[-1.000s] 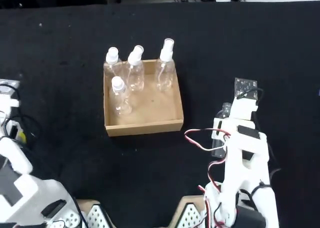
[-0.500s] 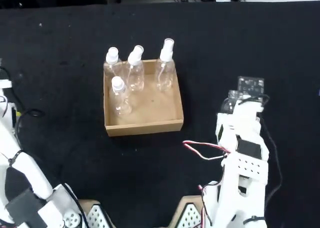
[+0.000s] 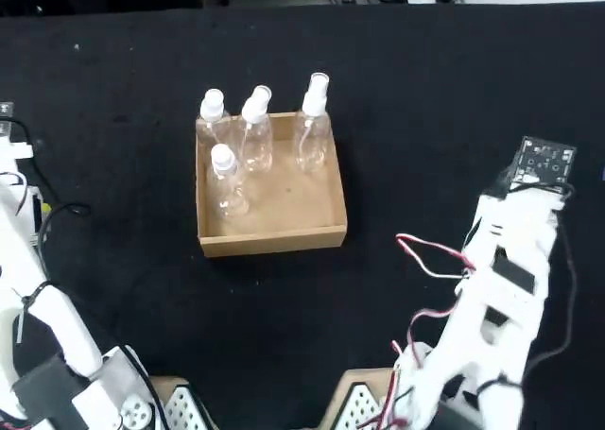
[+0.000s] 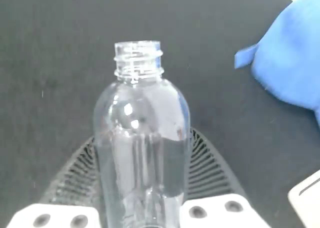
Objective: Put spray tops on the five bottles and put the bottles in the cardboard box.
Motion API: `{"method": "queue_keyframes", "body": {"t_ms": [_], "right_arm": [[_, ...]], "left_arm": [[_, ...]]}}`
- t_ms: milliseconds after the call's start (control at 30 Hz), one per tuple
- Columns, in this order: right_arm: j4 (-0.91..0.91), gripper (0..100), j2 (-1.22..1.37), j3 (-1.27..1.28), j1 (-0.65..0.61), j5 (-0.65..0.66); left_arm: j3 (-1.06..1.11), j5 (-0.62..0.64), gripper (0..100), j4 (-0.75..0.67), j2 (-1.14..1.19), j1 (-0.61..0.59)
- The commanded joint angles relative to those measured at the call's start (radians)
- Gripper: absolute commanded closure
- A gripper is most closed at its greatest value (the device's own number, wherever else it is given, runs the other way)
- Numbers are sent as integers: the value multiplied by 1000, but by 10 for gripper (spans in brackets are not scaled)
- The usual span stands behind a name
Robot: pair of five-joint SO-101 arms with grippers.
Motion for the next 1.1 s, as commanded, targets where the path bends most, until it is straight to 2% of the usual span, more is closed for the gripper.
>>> {"method": "queue_keyframes", "body": {"t_ms": [0,133,200,267,433,500,600,667,833,1067], "right_arm": [[149,988,154,-188,58,55],[592,988,348,-499,110,80],[721,988,427,-615,133,81],[733,988,492,-664,157,91],[635,985,611,-630,167,175],[632,950,641,-625,167,189],[703,824,654,-651,158,215],[790,776,654,-694,157,264],[936,764,664,-828,150,330],[964,760,665,-874,143,361]], "left_arm": [[-58,11,971,11,-48,2],[-58,11,971,12,-51,2],[-58,11,971,12,-55,7],[-58,12,971,12,-57,7],[-56,11,971,12,-54,2],[-56,11,971,12,-49,2],[-56,11,971,12,-52,2],[-56,11,971,6,-57,2],[-56,11,971,11,-57,2],[-56,11,971,12,-57,-1]]}}
